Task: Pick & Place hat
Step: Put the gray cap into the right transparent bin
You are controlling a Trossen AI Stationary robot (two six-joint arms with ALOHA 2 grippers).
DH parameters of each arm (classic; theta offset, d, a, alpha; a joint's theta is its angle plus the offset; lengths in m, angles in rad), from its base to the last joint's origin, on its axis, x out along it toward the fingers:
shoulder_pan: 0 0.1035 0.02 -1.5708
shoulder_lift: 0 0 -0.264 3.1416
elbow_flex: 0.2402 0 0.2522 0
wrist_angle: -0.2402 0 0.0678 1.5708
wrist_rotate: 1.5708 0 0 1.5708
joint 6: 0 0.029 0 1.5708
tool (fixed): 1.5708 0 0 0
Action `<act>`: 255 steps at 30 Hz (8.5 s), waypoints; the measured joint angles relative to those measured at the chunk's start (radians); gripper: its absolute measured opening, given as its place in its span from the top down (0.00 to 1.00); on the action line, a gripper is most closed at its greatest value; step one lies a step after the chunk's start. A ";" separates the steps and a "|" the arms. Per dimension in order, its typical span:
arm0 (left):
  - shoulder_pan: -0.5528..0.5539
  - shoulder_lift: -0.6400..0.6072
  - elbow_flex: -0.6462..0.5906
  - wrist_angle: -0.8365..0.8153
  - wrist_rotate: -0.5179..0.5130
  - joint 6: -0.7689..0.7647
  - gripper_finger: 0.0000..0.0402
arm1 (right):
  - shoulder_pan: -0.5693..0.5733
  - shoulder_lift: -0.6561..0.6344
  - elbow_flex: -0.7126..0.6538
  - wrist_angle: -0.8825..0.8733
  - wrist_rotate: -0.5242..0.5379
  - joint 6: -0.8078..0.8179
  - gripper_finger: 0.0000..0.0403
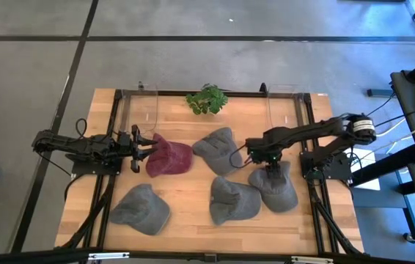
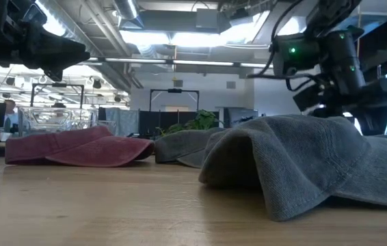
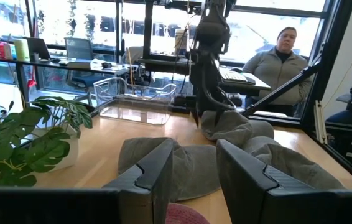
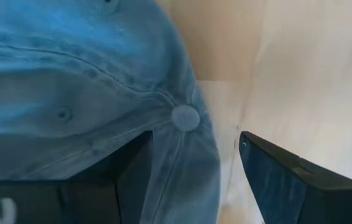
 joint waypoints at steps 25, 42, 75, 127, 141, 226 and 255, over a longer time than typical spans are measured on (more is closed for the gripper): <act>0.000 0.000 0.000 0.000 0.000 0.000 0.70 | 0.035 0.162 0.006 0.072 0.061 -0.038 0.84; 0.000 0.000 0.000 0.000 0.000 0.000 0.70 | 0.036 -0.108 0.123 -0.044 0.088 0.125 0.84; 0.000 0.000 0.000 0.000 -0.003 0.000 0.71 | -0.111 -0.360 0.690 -0.388 0.916 -0.172 0.84; 0.000 0.000 0.000 0.003 -0.030 0.026 0.70 | -0.720 -0.385 0.162 0.325 0.920 -0.699 0.41; 0.000 0.000 0.000 0.198 -0.027 -0.200 0.70 | -0.575 -0.387 0.451 0.150 0.101 -0.245 0.42; 0.000 0.000 0.000 0.091 -0.300 -0.262 0.71 | -0.250 0.365 0.676 0.236 0.019 -0.278 0.89; 0.000 0.000 0.000 0.092 -0.378 -0.262 0.72 | -0.270 -0.446 0.678 -0.193 0.773 -0.111 0.89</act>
